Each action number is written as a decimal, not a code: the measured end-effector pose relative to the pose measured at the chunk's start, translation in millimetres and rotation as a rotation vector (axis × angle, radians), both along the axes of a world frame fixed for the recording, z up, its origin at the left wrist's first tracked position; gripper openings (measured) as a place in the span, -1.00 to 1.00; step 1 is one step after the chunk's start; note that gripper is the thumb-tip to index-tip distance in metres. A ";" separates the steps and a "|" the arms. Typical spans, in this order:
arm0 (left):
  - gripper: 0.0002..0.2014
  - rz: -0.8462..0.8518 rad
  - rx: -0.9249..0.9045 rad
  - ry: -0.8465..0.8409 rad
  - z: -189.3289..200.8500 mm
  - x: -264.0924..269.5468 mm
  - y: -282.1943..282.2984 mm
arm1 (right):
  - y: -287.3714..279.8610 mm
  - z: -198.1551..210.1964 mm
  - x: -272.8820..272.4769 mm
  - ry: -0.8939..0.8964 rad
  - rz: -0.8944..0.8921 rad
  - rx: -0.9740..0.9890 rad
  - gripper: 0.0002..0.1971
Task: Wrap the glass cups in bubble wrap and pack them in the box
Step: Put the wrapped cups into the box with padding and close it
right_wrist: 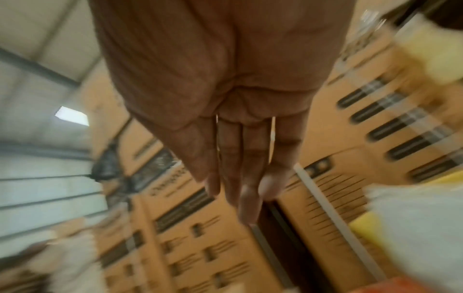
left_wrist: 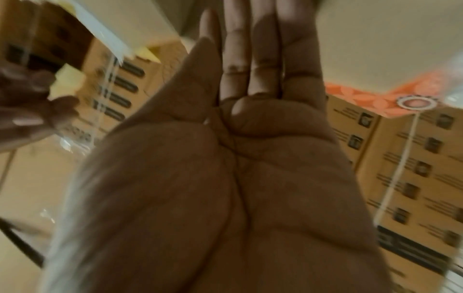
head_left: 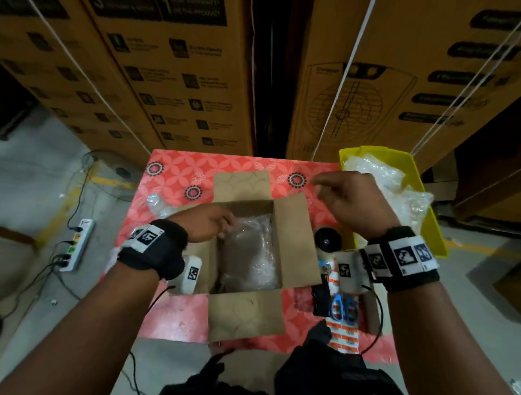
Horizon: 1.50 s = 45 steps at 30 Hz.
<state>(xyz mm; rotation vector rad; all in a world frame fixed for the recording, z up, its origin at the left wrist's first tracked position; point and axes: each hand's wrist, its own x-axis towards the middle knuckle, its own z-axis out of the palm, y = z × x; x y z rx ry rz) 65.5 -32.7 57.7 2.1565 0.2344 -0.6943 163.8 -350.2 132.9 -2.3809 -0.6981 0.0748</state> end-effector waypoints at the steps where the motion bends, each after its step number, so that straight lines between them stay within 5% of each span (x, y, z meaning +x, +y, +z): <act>1: -0.66 0.086 -0.052 -0.059 6.3 -9.4 11.0 | 21.3 1.7 -3.3 0.050 0.083 0.009 -0.77; 7: -0.45 0.428 -0.006 -0.380 21.9 -95.7 102.9 | 132.1 -1.6 -24.1 0.168 0.386 -0.057 -0.78; 11: -0.62 0.592 0.247 -0.482 4.3 -168.7 161.7 | 217.2 -8.5 -53.2 0.217 0.511 -0.136 -0.71; 14: -0.46 0.621 0.357 -0.405 -24.2 -211.5 183.3 | 273.0 -26.0 -76.2 0.264 0.586 -0.216 -0.61; 22: -0.09 0.735 0.122 -0.226 -115.5 -234.8 188.3 | 378.1 -100.3 -148.1 0.150 0.828 -0.584 -0.22; 28: -0.04 0.693 0.061 -0.137 -157.0 -223.6 188.4 | 400.4 -156.3 -188.9 -0.026 0.848 -0.837 -0.50; 37: -0.04 0.639 -0.110 -0.247 -170.5 -217.7 167.5 | 405.3 -188.6 -192.0 0.064 0.766 -0.715 -0.63; 42: -0.07 0.653 -0.023 -0.422 -160.6 -224.1 164.3 | 394.8 -165.3 -181.5 0.337 0.680 -0.459 -0.62; 45: -0.25 0.638 -0.034 -0.548 -128.2 -223.5 155.6 | 385.1 -137.5 -177.0 0.410 0.594 -0.267 -0.69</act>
